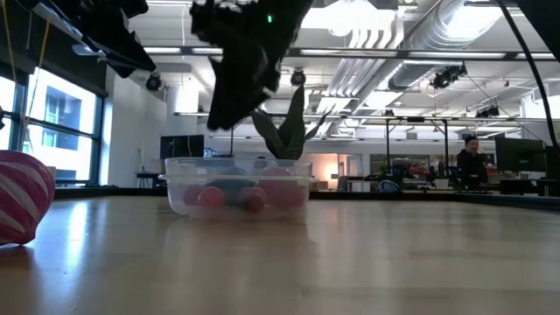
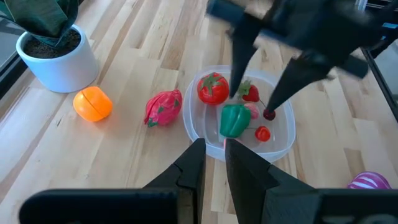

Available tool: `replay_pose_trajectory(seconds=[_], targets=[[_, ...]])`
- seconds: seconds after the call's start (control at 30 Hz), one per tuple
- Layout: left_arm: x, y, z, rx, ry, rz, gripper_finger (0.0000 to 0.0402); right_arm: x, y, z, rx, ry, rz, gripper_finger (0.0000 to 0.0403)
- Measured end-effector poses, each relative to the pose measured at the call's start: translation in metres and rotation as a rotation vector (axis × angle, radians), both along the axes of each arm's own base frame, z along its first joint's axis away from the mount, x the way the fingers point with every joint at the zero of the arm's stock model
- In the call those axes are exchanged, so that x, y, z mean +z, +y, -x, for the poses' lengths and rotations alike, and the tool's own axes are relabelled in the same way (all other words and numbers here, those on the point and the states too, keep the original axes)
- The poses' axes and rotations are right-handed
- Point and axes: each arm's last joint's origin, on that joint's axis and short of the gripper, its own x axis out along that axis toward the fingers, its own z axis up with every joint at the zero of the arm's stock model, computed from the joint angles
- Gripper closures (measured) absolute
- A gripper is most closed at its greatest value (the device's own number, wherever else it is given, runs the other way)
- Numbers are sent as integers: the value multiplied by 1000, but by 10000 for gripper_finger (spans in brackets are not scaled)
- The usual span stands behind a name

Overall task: Pick and placing Produce into tupperware
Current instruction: Put the orange into the transparent bin

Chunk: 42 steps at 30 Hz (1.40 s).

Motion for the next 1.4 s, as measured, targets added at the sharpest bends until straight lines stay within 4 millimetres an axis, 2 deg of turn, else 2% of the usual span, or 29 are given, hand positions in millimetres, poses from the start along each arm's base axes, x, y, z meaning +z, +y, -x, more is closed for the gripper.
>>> replay_pose_trajectory(seconds=[0.23,0.4,0.67,0.93,1.03,1.17,1.4], targets=[[0,0,0,0,0,0,348,48,16,10,-9,41,13,155],[0,0,0,0,0,0,348,63,19,26,-112,132,92,155],[0,0,0,0,0,0,348,54,9,55,-333,354,238,155],[0,0,0,0,0,0,348,38,10,71,-392,428,266,155],[0,0,0,0,1,0,348,34,7,89,-444,447,276,155],[0,0,0,0,0,0,348,35,2,127,-534,429,263,155],[0,0,0,0,0,0,348,30,6,199,-615,203,42,155]])
